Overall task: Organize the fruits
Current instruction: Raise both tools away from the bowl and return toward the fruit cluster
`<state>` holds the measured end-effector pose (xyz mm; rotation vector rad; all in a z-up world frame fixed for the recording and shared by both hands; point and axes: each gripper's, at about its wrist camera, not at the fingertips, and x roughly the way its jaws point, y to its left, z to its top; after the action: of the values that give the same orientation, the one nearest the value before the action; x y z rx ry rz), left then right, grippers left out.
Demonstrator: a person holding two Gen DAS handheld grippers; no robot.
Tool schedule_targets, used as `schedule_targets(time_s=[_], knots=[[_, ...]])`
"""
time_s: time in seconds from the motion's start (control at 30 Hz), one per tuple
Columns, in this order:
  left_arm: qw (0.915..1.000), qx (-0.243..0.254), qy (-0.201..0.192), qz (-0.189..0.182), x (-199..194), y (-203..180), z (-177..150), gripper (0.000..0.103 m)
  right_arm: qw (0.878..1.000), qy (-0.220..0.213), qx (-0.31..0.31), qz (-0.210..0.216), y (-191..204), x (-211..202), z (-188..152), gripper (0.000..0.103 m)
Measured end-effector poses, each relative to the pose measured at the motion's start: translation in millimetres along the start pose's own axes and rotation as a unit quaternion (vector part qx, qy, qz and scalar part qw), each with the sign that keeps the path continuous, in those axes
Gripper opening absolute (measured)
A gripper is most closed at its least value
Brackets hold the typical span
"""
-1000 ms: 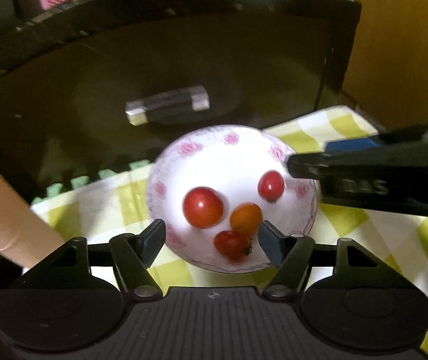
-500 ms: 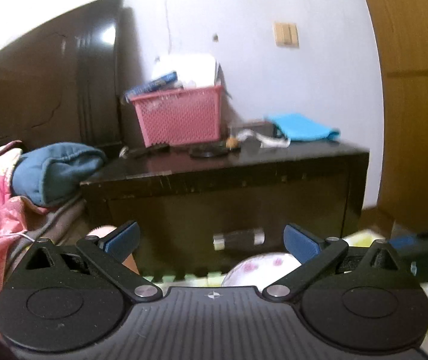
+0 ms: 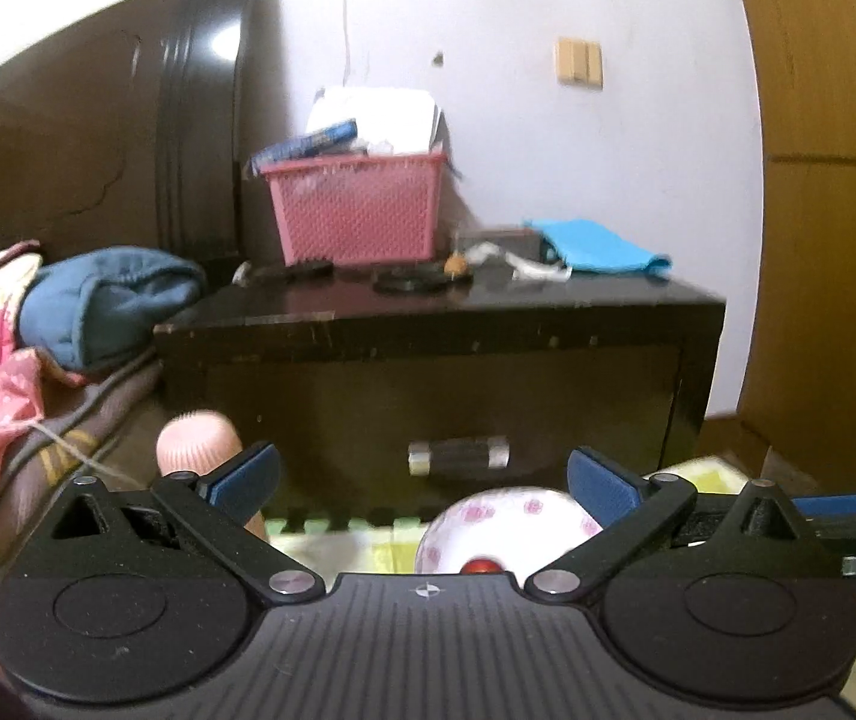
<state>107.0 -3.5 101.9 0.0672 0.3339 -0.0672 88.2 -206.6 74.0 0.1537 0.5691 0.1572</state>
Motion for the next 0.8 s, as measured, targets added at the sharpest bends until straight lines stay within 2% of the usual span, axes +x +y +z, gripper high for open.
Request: schedule_targets(time_s=[0.2,0.6,0.8], knots=[[0.9977,0.005,0.068,0.000,18,4,-16,0.103,0.999,0.038,-0.014,-0.010,0,10,-22,0.041],[0.9929,0.015,0.118,-0.007,27,2,-34,0.103,0.997,0.074,-0.023,0.001,8,30,-39,0.041],[0.9849,0.027,0.170,-0.014,39,2,-50,0.103,0.994,0.103,-0.034,0.004,12,42,-51,0.041]])
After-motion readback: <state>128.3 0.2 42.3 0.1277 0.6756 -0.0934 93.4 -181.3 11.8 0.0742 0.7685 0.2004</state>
